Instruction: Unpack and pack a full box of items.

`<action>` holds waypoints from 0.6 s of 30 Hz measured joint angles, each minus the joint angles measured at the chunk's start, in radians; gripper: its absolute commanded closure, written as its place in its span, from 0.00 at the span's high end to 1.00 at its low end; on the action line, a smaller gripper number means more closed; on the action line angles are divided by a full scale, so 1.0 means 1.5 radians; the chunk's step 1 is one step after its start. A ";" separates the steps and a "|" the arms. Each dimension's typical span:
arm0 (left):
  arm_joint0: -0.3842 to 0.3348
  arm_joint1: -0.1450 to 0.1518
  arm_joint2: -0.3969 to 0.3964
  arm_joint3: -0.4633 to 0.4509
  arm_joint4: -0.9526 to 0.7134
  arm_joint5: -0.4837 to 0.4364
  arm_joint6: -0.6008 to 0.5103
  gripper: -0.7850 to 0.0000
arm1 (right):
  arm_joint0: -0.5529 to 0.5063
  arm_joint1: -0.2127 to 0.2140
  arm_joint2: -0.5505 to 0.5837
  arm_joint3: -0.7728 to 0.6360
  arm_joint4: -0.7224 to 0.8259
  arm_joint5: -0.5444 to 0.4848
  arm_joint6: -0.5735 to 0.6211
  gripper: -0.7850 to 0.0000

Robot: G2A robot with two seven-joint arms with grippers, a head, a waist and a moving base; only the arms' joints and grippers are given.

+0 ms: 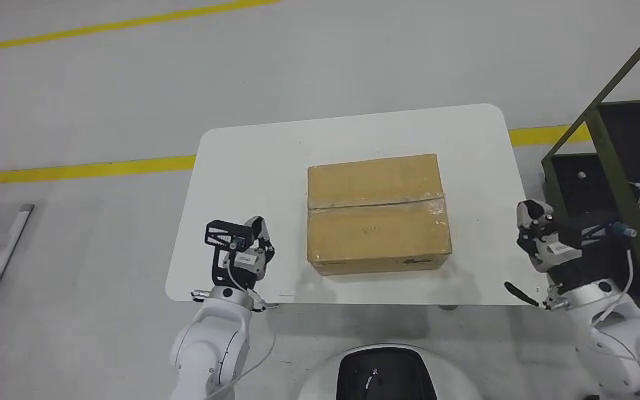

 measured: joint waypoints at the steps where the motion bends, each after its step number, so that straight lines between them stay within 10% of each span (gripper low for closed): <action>1: 0.000 0.000 0.000 0.000 0.000 0.000 0.000 1.00 | 0.000 0.001 0.000 0.003 -0.004 -0.009 0.003 1.00; 2: 0.000 0.000 0.000 0.000 0.000 0.000 0.000 0.09 | 0.000 0.001 0.000 0.005 -0.006 -0.014 0.006 0.01; 10: 0.000 0.000 0.000 0.000 0.000 0.000 0.001 0.72 | 0.000 0.002 0.000 0.006 -0.006 -0.016 0.007 0.62; 18: 0.000 0.000 0.000 0.000 0.000 0.000 0.001 0.99 | 0.000 0.002 0.000 0.006 -0.006 -0.016 0.007 0.97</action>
